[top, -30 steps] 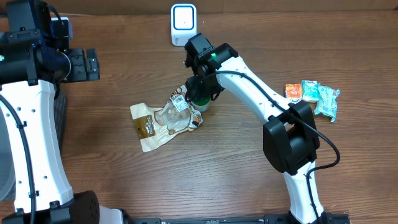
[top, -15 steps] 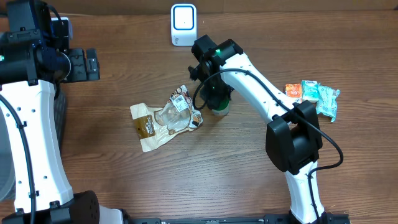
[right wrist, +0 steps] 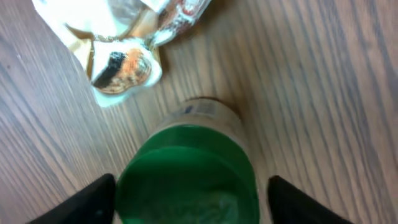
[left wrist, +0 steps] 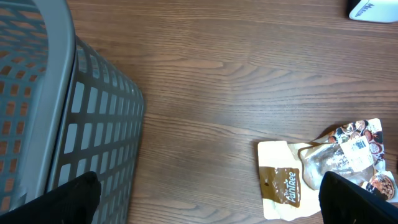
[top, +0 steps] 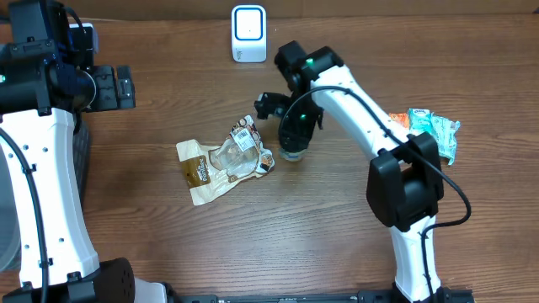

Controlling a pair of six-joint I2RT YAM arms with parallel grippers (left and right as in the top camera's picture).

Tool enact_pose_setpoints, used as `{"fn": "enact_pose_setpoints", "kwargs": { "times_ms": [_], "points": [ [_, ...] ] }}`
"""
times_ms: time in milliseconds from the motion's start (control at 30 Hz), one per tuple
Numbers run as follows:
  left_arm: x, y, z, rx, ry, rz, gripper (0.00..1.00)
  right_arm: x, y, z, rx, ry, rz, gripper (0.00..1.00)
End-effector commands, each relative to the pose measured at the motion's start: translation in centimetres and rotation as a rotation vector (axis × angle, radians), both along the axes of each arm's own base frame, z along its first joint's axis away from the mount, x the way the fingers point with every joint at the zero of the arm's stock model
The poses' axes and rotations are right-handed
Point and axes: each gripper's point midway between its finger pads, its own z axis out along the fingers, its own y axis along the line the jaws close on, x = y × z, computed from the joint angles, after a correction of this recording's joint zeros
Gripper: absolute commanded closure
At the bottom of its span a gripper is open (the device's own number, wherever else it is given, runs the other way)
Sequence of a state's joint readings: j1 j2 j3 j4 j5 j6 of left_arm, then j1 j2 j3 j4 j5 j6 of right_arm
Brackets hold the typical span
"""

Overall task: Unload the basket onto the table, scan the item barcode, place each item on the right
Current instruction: 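Lower the right gripper around the green lid of the jar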

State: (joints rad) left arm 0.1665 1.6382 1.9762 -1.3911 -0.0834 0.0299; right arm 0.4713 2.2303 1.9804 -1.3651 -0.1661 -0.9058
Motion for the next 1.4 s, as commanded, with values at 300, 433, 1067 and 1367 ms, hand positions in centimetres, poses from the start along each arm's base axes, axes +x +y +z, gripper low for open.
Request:
{"fn": "enact_pose_setpoints", "kwargs": {
  "times_ms": [300, 433, 1067, 1367],
  "points": [
    [-0.1, 0.3, 0.5, 0.012, -0.015, -0.005, 0.01, 1.3, -1.1, 2.4, 0.052, -0.046, -0.029, 0.00],
    [-0.1, 0.3, 0.5, 0.013, -0.015, -0.005, 0.01, 2.2, -0.6, 3.6, 0.062, -0.009, -0.388, 0.00],
    [-0.1, 0.3, 0.5, 0.013, -0.015, -0.005, 0.00, 1.5, -1.6, 0.0, -0.104, 0.057, -1.298, 0.00],
    [-0.1, 0.3, 0.5, 0.012, -0.015, -0.006, 0.00, 1.2, -1.8, -0.2, -0.119, 0.061, -1.289, 0.29]
  ]
}}
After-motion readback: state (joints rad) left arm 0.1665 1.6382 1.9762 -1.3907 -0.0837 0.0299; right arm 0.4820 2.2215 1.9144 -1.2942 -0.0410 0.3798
